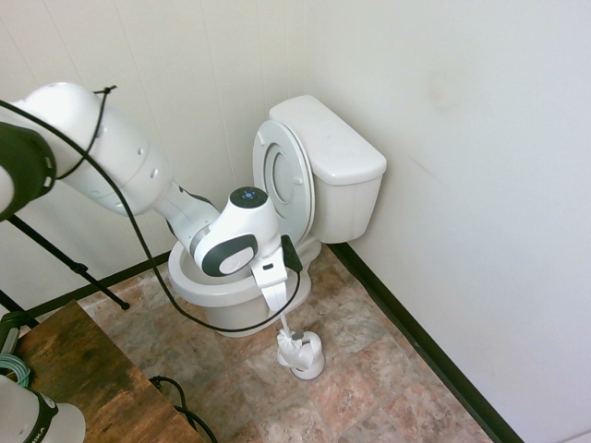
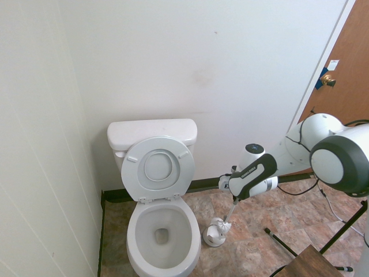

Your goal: Clean the toilet

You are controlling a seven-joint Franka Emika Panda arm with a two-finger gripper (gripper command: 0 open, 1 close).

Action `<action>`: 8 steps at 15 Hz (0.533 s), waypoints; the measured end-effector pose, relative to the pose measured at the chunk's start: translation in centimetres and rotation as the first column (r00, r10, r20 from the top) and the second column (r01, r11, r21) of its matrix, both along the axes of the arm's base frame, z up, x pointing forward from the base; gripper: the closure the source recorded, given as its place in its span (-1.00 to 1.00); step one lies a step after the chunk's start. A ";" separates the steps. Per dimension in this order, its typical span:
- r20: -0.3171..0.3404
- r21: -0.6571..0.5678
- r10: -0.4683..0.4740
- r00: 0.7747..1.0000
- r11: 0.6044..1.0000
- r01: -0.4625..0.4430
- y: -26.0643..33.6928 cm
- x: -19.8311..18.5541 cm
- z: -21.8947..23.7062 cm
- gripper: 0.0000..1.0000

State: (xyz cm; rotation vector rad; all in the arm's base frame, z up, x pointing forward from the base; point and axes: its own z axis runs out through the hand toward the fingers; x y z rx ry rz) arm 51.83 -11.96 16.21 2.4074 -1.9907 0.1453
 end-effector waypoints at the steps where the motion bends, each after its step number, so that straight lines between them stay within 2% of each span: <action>1: -0.008 0.005 -0.012 1.000 1.000 0.012 0.0 0.5 -1.2 1.00; 8: -0.040 0.046 -0.052 0.998 0.997 0.054 0.2 3.8 -8.3 1.00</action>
